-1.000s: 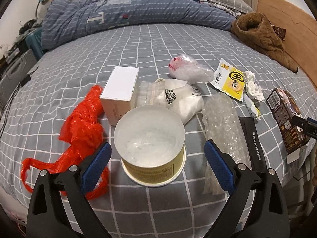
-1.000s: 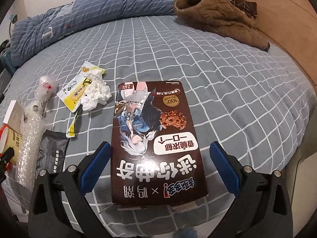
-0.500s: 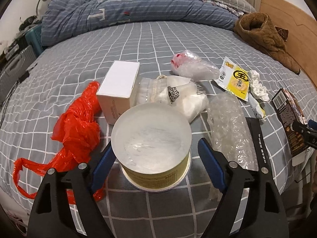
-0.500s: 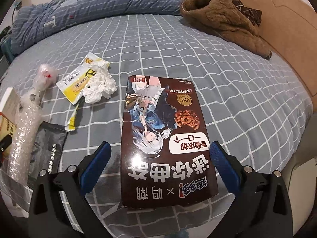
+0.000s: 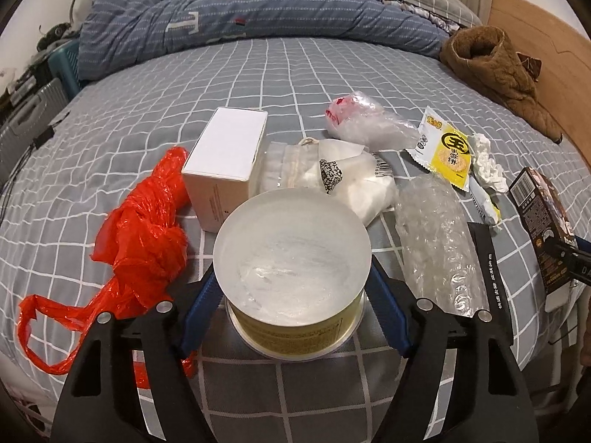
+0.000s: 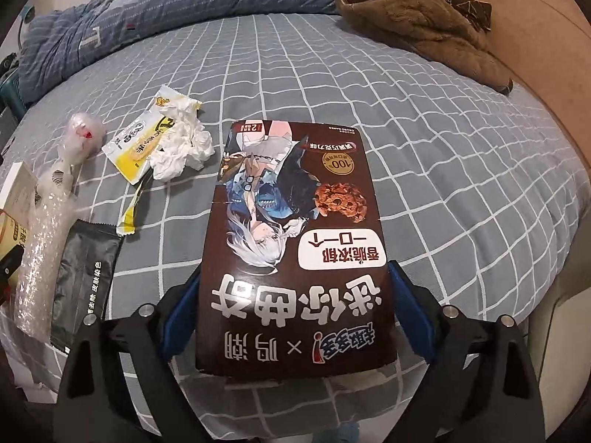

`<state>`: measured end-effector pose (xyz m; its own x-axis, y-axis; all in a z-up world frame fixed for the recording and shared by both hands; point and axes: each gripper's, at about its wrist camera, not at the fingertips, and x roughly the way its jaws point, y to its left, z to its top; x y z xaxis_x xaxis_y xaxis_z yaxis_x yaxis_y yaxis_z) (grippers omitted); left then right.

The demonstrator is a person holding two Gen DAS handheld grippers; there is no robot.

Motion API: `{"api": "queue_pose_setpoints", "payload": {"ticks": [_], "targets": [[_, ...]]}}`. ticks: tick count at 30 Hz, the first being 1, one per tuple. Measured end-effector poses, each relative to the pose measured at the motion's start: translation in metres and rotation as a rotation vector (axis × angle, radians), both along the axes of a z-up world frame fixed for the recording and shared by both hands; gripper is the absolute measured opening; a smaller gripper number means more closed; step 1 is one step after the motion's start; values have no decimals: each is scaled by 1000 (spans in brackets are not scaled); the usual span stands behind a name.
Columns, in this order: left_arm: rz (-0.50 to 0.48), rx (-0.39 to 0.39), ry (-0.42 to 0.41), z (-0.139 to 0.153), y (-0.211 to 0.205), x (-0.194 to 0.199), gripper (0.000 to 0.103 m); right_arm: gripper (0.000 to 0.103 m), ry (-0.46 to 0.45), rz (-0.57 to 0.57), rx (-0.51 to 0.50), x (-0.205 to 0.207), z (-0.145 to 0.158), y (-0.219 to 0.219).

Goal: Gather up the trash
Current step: 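Grasp the brown snack box with the right tool while the left tool grasps the yellow cup, then carry the brown box and yellow cup toward the black trash bin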

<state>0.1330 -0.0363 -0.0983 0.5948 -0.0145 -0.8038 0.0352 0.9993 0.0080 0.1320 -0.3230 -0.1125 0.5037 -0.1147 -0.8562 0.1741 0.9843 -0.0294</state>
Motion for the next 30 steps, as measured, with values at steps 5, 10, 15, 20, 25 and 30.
{"api": "queue_pose_setpoints", "payload": {"ticks": [5,10,15,20,25,30], "targets": [[-2,0,3,2,-2,-2,73,87,-29,2,-21,-5,11,3],[-3,5,-5,10,-3,-7,73,87,-72,9,-28,-15,27,9],[5,-11,-16,22,2,-16,73,87,-118,19,-28,-27,44,17],[7,-27,-20,29,5,-26,73,87,-156,33,-37,-39,56,29],[12,-33,-51,42,10,-42,73,87,-173,51,-28,-55,62,43],[12,-29,-61,46,11,-60,73,87,-187,68,-23,-71,66,60]]}}
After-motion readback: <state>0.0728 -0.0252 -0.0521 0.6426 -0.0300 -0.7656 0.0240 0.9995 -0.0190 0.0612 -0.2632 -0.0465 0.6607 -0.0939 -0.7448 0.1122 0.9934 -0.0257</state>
